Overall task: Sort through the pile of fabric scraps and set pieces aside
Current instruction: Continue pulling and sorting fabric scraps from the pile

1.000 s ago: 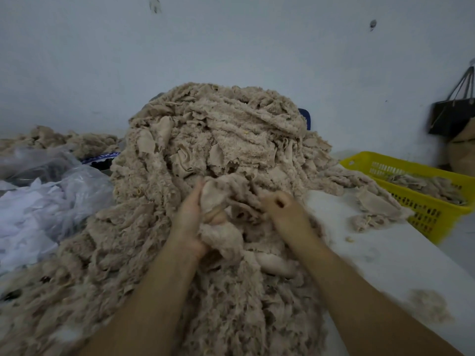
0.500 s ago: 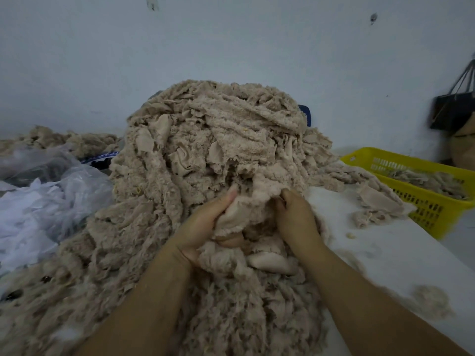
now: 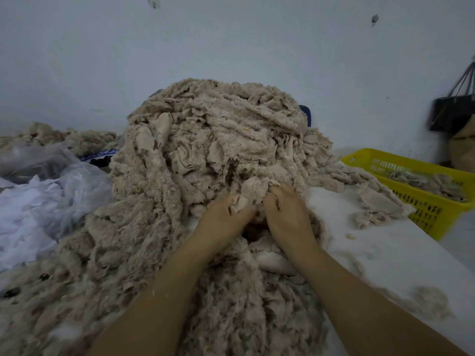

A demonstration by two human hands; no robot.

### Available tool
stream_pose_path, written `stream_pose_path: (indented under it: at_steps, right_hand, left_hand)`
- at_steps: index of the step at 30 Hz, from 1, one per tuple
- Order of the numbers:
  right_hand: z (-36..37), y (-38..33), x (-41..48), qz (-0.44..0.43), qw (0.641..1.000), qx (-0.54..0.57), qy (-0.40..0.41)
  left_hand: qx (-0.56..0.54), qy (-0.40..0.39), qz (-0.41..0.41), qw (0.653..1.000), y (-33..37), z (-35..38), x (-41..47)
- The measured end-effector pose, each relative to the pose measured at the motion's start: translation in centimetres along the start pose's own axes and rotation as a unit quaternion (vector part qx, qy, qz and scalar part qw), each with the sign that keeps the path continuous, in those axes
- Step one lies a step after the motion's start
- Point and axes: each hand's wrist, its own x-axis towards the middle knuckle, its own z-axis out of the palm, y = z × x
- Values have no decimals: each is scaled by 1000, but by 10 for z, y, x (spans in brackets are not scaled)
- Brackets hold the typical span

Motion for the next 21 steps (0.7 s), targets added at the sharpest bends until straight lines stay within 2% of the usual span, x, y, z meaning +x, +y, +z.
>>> stream_pose_path:
  at_steps: [4, 6, 8, 10, 13, 18, 21]
  right_hand:
    - [1, 3, 0, -17, 1000, -17, 1]
    - [-2, 8, 2, -1, 1000, -15, 5]
    - [-6, 15, 3, 22, 1000, -17, 6]
    - [-6, 18, 4, 34, 999, -30, -1]
    - [-5, 20, 3, 53, 998, -17, 4]
    - [-6, 21, 4, 69, 997, -5, 16]
    - [-11, 28, 7, 113, 993, -30, 25]
  left_hand:
    - [44, 82, -6, 996, -4, -5, 3]
    - [-35, 143, -41, 988, -2, -11, 4]
    - [-145, 171, -101, 969, 3, -17, 3]
    - [-239, 157, -143, 948, 6, -18, 3]
    - [-380, 115, -135, 908, 8, -17, 0]
    - [-527, 52, -119, 840, 8, -20, -2]
    - [-597, 26, -99, 796, 9, -28, -3]
